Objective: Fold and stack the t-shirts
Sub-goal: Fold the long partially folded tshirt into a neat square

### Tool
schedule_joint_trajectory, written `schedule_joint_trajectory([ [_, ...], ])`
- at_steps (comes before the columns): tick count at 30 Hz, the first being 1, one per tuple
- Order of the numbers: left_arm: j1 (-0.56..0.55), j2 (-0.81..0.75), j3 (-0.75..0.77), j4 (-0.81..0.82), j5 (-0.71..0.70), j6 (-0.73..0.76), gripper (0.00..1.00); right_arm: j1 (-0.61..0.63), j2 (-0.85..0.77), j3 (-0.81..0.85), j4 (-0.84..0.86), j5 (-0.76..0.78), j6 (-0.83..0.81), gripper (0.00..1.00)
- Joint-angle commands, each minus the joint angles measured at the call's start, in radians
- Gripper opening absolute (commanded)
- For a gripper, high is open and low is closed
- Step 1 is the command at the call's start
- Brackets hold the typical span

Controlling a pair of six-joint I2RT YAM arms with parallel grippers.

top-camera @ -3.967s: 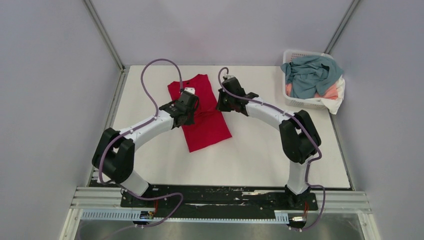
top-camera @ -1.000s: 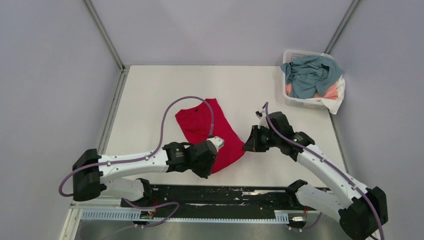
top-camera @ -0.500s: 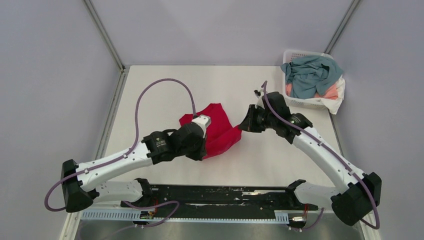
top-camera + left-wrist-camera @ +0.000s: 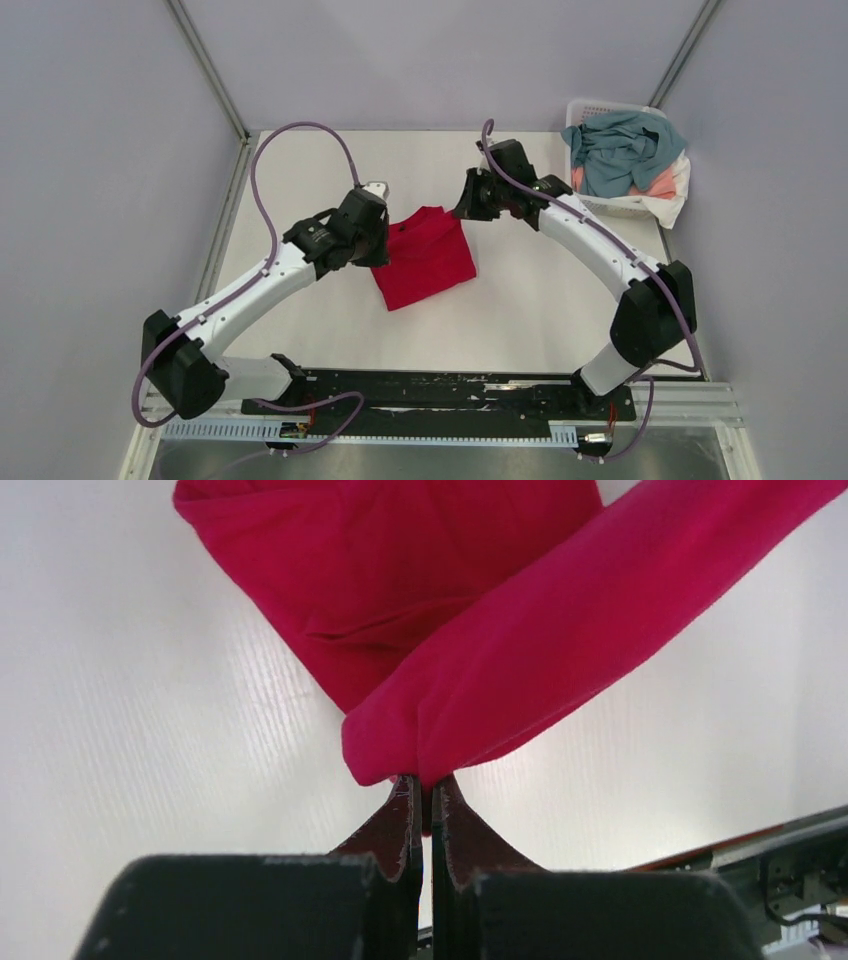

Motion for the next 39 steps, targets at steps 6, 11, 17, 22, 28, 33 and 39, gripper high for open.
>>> schedule_joint_trajectory([
  [6, 0.158, 0.212, 0.113, 0.026, 0.038, 0.069, 0.0, -0.069, 0.205, 0.141, 0.091, 0.019, -0.036, 0.0],
  [11, 0.218, 0.332, 0.167, 0.017, 0.056, 0.076, 0.0, -0.086, 0.331, 0.215, 0.108, -0.04, -0.061, 0.0],
  [17, 0.266, 0.423, 0.189, 0.006, 0.054, 0.081, 0.0, -0.091, 0.458, 0.304, 0.111, -0.085, -0.073, 0.0],
  [22, 0.3, 0.466, 0.177, 0.028, 0.064, 0.075, 0.04, -0.099, 0.547, 0.359, 0.114, -0.096, -0.079, 0.0],
  [28, 0.324, 0.514, 0.227, 0.019, 0.025, 0.057, 0.66, -0.12, 0.673, 0.485, 0.122, -0.141, -0.105, 0.21],
  [33, 0.325, 0.405, 0.251, 0.097, 0.07, 0.039, 1.0, -0.128, 0.612, 0.507, 0.127, -0.169, -0.135, 0.88],
  [39, 0.326, 0.314, 0.097, 0.358, 0.394, -0.01, 1.0, -0.124, 0.432, 0.191, 0.38, -0.403, -0.06, 1.0],
])
